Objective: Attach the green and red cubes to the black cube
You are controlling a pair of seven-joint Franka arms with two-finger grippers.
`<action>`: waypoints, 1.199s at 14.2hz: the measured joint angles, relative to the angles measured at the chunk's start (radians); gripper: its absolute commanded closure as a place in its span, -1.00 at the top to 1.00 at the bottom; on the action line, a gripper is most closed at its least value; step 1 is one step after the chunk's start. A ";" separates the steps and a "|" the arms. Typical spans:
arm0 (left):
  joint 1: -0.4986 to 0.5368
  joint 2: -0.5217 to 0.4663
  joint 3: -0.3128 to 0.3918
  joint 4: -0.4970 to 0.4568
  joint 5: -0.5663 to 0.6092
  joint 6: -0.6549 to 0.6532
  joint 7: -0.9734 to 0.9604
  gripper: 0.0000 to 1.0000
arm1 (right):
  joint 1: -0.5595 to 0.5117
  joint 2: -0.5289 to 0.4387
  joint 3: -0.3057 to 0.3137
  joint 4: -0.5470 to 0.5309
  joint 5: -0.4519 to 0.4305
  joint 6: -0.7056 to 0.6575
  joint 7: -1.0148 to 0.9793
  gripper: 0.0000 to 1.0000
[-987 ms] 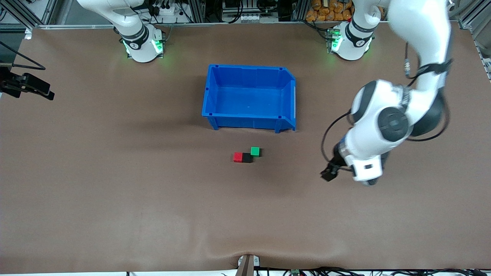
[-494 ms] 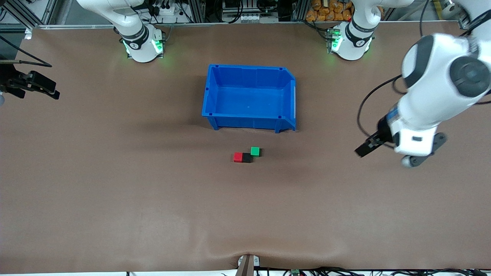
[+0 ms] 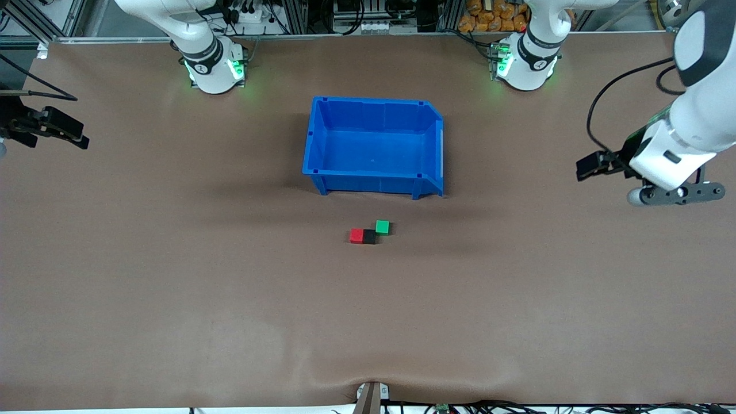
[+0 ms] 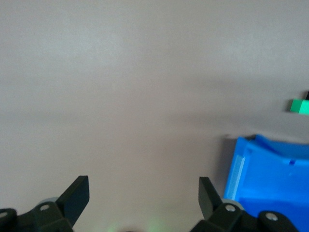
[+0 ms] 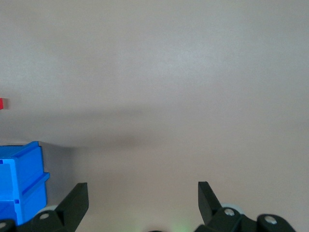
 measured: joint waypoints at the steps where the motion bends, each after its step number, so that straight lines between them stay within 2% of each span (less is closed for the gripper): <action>1: 0.001 -0.019 0.004 -0.001 0.000 -0.021 0.023 1.00 | 0.000 0.000 0.000 0.000 0.000 -0.001 0.000 1.00; 6: 0.003 -0.092 0.008 -0.007 0.000 -0.091 0.122 1.00 | -0.002 0.000 -0.003 0.000 0.000 -0.003 0.000 1.00; 17: 0.007 -0.101 0.008 0.017 0.000 -0.096 0.129 1.00 | -0.002 0.000 -0.004 0.000 0.000 -0.014 0.000 1.00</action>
